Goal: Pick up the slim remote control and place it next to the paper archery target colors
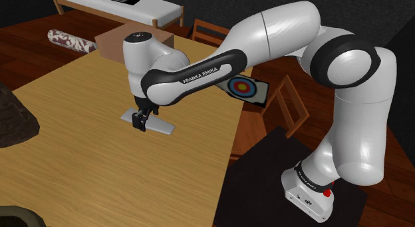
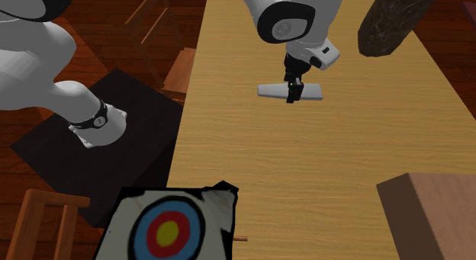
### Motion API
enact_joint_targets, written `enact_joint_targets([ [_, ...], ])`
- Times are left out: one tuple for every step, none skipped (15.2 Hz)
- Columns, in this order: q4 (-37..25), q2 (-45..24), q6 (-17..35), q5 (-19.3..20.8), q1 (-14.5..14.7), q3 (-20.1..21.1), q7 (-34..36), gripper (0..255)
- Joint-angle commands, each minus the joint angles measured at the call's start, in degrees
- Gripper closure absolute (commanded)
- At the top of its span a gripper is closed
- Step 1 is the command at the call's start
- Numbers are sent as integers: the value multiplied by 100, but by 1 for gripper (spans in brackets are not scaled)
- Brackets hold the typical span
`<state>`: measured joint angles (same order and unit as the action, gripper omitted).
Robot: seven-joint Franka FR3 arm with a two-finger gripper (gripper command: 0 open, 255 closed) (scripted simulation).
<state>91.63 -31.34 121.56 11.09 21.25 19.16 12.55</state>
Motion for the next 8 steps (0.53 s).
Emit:
enact_joint_targets([
  [0, 0, 0, 0, 0, 0, 0, 0],
  [0, 0, 0, 0, 0, 0, 0, 255],
  [0, 0, 0, 0, 0, 0, 0, 255],
  [2, 0, 1, 0, -1, 0, -1, 255],
  [1, 0, 1, 0, 0, 0, 0, 255],
  [1, 0, 1, 0, 0, 0, 0, 255],
  [1, 0, 1, 0, 0, 0, 0, 255],
  [1, 0, 1, 0, 0, 0, 0, 255],
])
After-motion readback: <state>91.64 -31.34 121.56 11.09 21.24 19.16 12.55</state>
